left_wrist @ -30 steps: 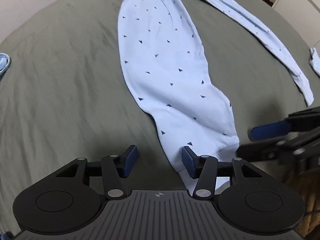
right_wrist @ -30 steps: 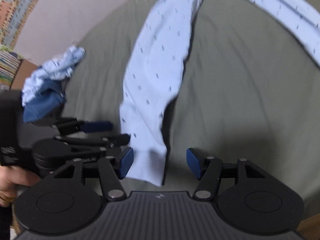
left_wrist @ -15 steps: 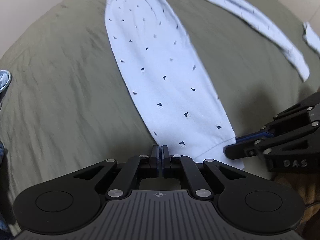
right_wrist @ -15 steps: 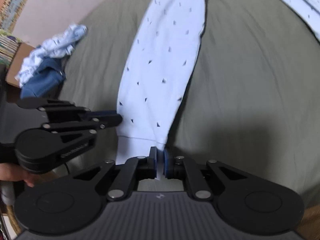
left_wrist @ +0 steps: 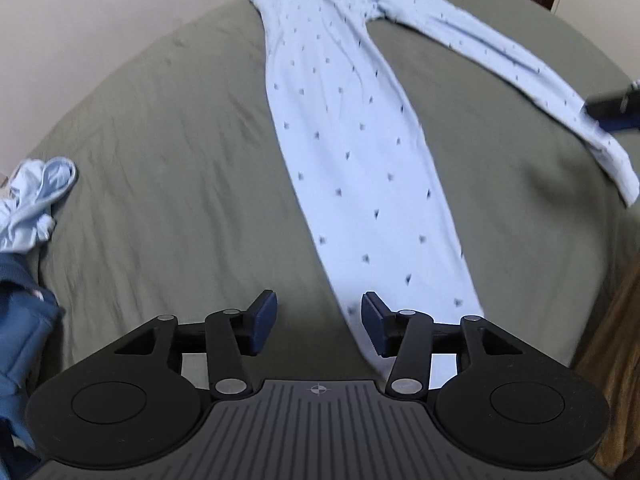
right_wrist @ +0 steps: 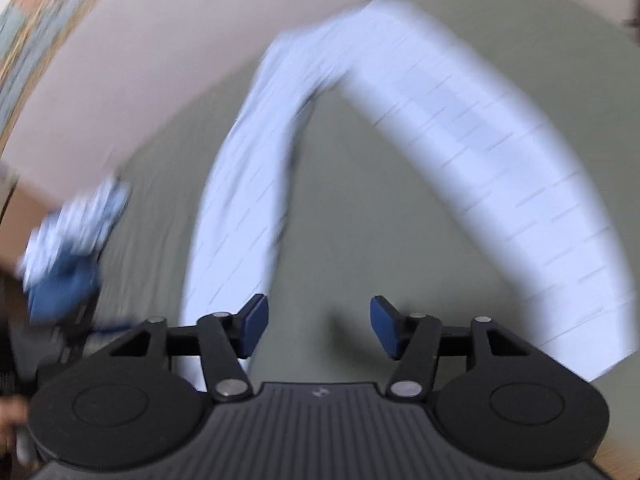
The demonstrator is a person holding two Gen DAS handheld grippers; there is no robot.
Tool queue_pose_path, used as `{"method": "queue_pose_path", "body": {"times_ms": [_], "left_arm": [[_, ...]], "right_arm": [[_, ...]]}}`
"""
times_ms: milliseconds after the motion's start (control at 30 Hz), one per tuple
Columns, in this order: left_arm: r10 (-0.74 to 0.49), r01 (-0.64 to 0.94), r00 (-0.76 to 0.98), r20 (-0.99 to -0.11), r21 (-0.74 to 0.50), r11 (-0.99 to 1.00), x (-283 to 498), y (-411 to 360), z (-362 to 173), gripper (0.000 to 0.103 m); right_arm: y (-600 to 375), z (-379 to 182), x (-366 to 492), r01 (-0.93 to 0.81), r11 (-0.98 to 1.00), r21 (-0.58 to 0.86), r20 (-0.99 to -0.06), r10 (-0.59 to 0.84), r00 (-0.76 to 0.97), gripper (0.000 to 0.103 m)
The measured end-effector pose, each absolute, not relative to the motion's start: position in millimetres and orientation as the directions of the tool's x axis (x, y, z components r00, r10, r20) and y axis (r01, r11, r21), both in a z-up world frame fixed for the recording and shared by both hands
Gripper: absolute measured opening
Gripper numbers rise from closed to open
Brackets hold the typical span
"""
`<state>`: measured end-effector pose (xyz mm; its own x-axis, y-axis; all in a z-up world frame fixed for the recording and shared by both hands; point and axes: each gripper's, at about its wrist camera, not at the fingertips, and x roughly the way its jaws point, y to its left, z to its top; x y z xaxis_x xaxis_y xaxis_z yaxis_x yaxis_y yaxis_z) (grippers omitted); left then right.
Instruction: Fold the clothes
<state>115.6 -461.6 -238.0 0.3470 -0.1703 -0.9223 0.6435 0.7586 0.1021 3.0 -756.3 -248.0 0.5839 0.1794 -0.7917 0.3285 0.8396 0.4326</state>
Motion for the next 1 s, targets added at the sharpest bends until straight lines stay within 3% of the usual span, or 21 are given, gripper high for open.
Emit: {"method": "queue_pose_path", "body": {"times_ms": [167, 400, 633, 833, 1000], "left_arm": [[-0.199, 0.650, 0.349, -0.916, 0.084, 0.755, 119.5, -485.6, -236.5, 0.046], [-0.258, 0.681, 0.343, -0.903, 0.050, 0.730, 114.2, -519.3, -232.0, 0.046], [-0.300, 0.723, 0.322, -0.898, 0.029, 0.690, 99.6, -557.5, -238.2, 0.046], [-0.387, 0.753, 0.243, -0.889, -0.079, 0.653, 85.0, -619.3, -258.1, 0.046], [-0.407, 0.772, 0.229, -0.884, -0.089, 0.629, 72.8, -649.8, -265.2, 0.046]], "right_arm": [[-861.3, -249.1, -27.0, 0.498, 0.788, 0.363, -0.811, 0.004, 0.585, 0.061], [-925.6, -293.4, -83.9, 0.580, 0.657, 0.482, -0.813, 0.087, 0.576, 0.061], [-925.3, -342.7, -98.7, 0.529, 0.621, 0.579, -0.775, 0.218, 0.593, 0.061], [-923.3, -345.4, -81.5, 0.489, 0.634, 0.600, -0.751, 0.234, 0.618, 0.060], [-923.0, -350.6, -81.5, 0.447, 0.661, 0.603, -0.738, 0.252, 0.626, 0.059]]}}
